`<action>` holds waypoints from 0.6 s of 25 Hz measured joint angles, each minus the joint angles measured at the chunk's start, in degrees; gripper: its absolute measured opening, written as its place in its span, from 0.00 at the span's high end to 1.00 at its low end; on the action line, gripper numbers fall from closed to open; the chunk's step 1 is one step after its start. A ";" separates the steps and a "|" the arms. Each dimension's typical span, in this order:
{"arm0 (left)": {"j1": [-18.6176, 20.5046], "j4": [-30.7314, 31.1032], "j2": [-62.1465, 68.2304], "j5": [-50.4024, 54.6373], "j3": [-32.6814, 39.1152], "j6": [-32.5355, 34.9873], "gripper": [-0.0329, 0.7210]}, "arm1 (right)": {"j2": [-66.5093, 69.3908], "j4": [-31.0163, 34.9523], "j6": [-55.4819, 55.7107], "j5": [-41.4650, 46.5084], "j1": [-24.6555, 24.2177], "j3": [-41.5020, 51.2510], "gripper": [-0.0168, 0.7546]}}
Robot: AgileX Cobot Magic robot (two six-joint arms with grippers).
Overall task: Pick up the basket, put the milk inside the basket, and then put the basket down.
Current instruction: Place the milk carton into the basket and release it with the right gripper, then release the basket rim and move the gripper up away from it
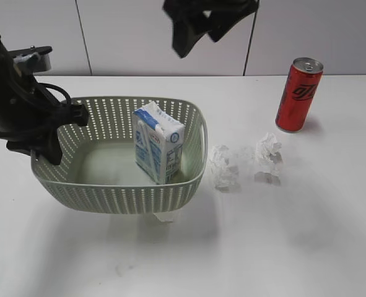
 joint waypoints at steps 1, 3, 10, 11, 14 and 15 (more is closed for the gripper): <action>0.00 -0.16 0.00 0.39 0.00 0.40 0.96 | -0.60 0.06 0.00 0.00 -2.20 0.00 0.28; 0.00 -0.39 0.00 1.31 0.05 0.88 0.96 | -1.63 0.13 0.06 0.00 -6.59 0.35 0.28; 0.00 -1.08 0.00 2.37 0.05 1.86 0.96 | -7.02 0.24 0.05 0.00 -22.04 8.53 0.28; 0.00 -1.20 0.00 2.37 0.05 1.91 0.96 | -7.95 0.24 0.05 0.00 -23.91 9.72 0.28; 0.00 -1.37 0.00 2.27 0.05 2.00 0.96 | -10.84 0.24 0.01 0.06 -28.09 12.72 0.28; 0.00 -1.37 0.00 2.27 0.05 2.30 0.96 | -11.98 0.18 0.01 0.06 -29.02 13.83 0.28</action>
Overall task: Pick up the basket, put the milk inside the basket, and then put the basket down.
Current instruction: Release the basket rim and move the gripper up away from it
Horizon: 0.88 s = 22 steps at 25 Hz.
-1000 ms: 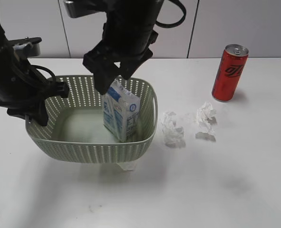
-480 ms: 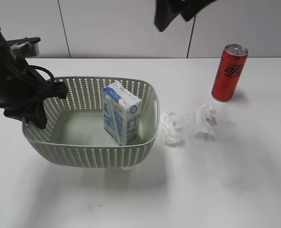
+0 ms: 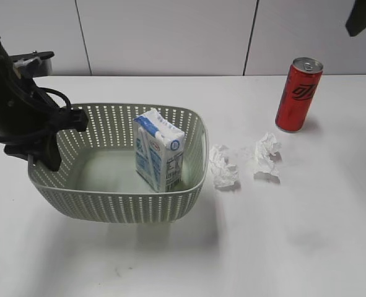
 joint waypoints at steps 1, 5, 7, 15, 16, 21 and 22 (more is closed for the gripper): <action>0.00 -0.06 0.00 0.00 0.00 0.51 0.96 | -1.24 -0.18 0.00 0.00 -0.56 1.25 0.28; 0.00 -0.06 0.00 0.67 -0.95 2.04 0.96 | -7.63 -1.38 -0.09 0.00 -1.14 7.51 0.27; 0.00 -0.11 0.00 0.72 -1.62 2.17 0.96 | -11.71 -1.67 -0.09 -0.19 -1.14 11.95 0.27; 0.00 -1.28 2.98 2.53 -6.26 2.17 0.96 | -32.00 -2.82 -1.39 -5.86 -1.14 32.65 0.27; 0.00 -1.58 3.49 2.60 -6.90 2.17 0.96 | -34.13 -2.83 -1.39 -6.38 -1.14 34.66 0.27; 0.53 -3.12 7.32 3.41 -11.69 2.17 0.96 | -46.38 -2.83 -0.48 -7.93 -1.14 45.14 0.27; 0.53 -3.11 8.27 3.54 -12.62 2.17 0.96 | -48.68 -2.83 -0.35 -8.36 -1.14 47.27 0.27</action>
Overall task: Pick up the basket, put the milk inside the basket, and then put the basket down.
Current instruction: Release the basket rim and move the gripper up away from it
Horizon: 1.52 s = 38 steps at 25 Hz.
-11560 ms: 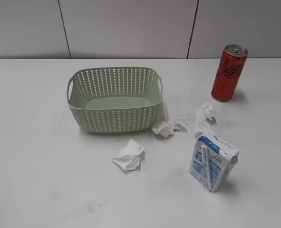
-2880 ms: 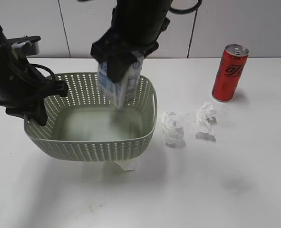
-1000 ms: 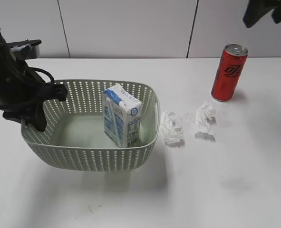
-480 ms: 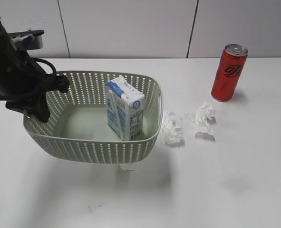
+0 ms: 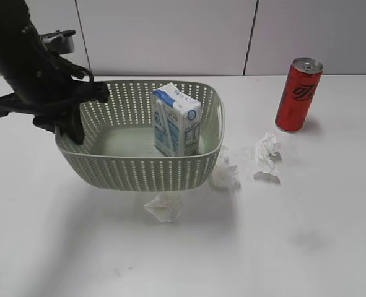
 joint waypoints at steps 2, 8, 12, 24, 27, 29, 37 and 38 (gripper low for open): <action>0.12 0.06 1.67 0.36 -2.27 0.00 0.96 | -4.11 0.00 0.29 -0.76 0.00 3.83 0.27; 0.80 0.06 7.00 1.56 -9.39 0.00 0.96 | -16.35 0.07 0.42 -2.02 0.00 14.59 0.28; 2.43 0.12 10.60 2.23 -13.35 0.00 0.96 | -24.26 0.07 0.46 -3.29 0.00 20.29 0.28; 3.43 0.84 20.11 0.67 -18.11 1.71 0.96 | -43.72 0.02 0.58 -5.11 0.00 26.44 0.28; 3.43 0.98 21.49 -0.91 -18.11 1.77 0.96 | -48.09 0.02 0.66 -5.47 0.00 26.56 0.28; 3.43 0.90 21.64 -2.21 -18.17 1.83 0.96 | -49.57 0.02 0.73 -5.64 0.00 26.83 0.28; 3.43 0.75 21.68 -5.73 -18.28 1.85 0.96 | -49.88 -0.05 0.92 -5.78 0.00 26.89 0.28; 3.43 0.75 21.68 -5.85 -18.28 1.97 0.96 | -49.88 -0.05 0.92 -5.78 0.00 26.89 0.28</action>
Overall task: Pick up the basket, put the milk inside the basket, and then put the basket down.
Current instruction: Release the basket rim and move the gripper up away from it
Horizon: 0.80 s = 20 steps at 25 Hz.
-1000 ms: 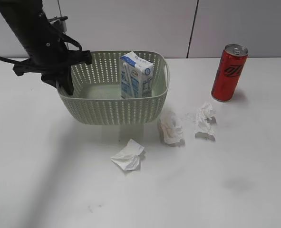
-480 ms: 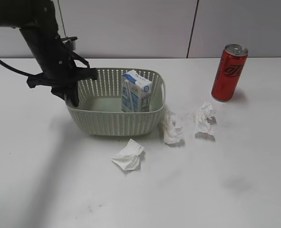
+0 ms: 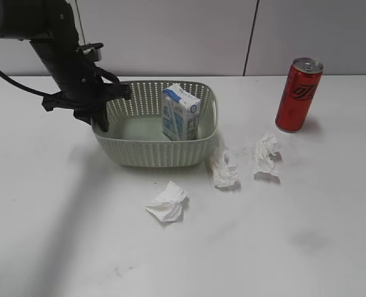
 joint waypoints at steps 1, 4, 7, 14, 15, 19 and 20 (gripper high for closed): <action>0.00 0.00 0.00 -0.12 0.00 0.00 0.96 | 0.00 0.00 0.05 0.00 0.00 0.00 0.28; 0.00 -0.49 0.00 -0.40 0.00 0.00 0.90 | 0.00 0.00 0.05 0.00 0.00 0.00 0.28; 0.00 -2.22 0.00 -1.00 -0.21 -0.05 0.73 | 0.00 0.00 0.05 -0.05 0.00 0.00 0.28; 0.28 -3.73 -1.65 0.16 -0.21 -0.08 0.19 | 0.00 0.00 0.05 -0.05 0.00 0.00 0.28; 0.50 -3.84 -2.59 0.45 -0.21 -0.08 0.17 | 0.00 0.00 0.05 -0.05 0.00 0.00 0.28; 3.21 -3.89 -7.40 2.54 -0.21 -0.08 0.14 | 0.00 0.00 0.05 -0.05 0.00 0.00 0.28; 4.36 -3.67 -8.48 3.48 -0.21 -0.08 0.14 | 0.00 0.00 0.05 -0.05 0.00 0.00 0.28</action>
